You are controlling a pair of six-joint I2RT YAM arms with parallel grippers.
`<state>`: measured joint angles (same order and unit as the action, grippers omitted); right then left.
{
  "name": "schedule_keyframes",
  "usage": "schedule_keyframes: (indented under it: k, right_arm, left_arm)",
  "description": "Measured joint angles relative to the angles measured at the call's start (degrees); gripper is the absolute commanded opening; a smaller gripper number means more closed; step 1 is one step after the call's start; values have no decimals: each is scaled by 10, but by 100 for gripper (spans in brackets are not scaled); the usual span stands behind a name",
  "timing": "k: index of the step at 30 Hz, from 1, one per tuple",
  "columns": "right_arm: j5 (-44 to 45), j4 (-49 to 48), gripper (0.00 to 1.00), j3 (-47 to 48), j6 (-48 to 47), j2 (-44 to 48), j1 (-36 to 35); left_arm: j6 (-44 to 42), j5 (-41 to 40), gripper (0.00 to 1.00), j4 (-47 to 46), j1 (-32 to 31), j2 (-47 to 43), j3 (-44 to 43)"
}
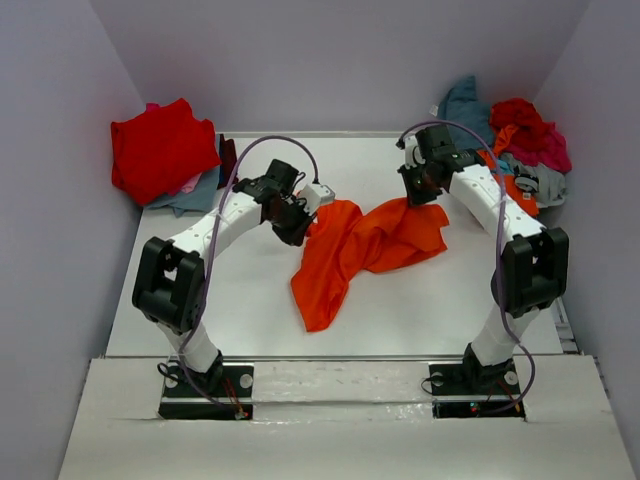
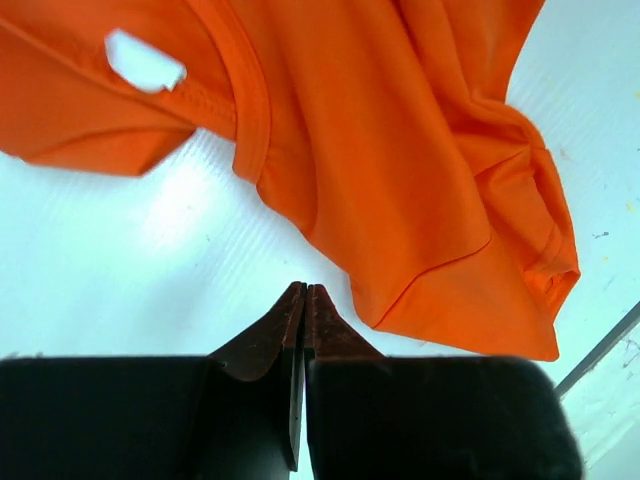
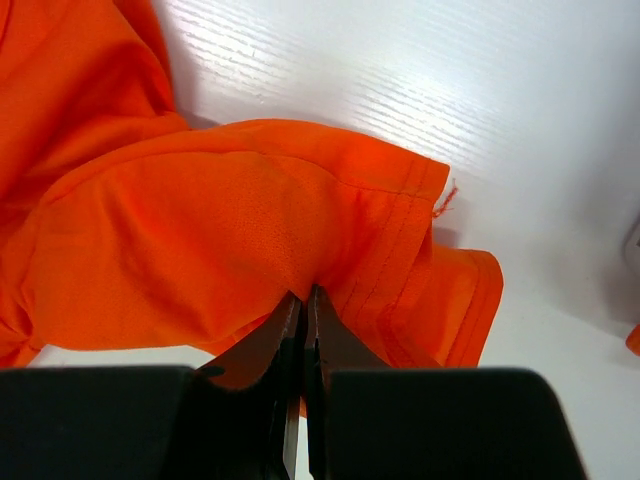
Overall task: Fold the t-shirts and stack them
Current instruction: Flatten the tshirt out
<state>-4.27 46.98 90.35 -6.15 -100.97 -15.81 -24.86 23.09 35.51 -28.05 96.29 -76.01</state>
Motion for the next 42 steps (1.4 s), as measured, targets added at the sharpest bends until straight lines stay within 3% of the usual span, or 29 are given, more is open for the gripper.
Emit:
schedule_keyframes:
  k: [7, 11, 22, 25, 31, 36, 39, 40, 42]
  right_arm:
    - [0, 15, 7, 10, -3, -22, 0]
    - [-1, 30, 7, 32, -3, -53, 0]
    - [0, 38, 7, 53, -3, -83, 2]
    - [2, 39, 7, 53, -3, -83, 4]
    - [9, 40, 7, 50, -3, -83, 5]
    - [12, 40, 7, 39, -3, -76, 5]
    - [15, 40, 7, 35, -3, -67, 5]
    - [16, 40, 7, 34, -3, -63, 5]
    - [16, 40, 7, 34, -3, -58, 5]
  left_arm:
    - [-1, -7, 44, 16, 0, 30, 38]
    - [-1, -1, 46, 11, 0, 27, 76]
    - [-2, 39, 68, -14, 0, 7, 141]
    - [-2, 49, 68, -18, 0, 6, 142]
    - [-13, 82, 67, -15, 0, 12, 141]
    - [-30, 110, 60, -6, -7, 47, 136]
    - [-35, 126, 41, 2, -12, 63, 132]
    - [-37, 129, 28, 3, -13, 63, 132]
    - [-39, 131, 15, 6, -16, 63, 131]
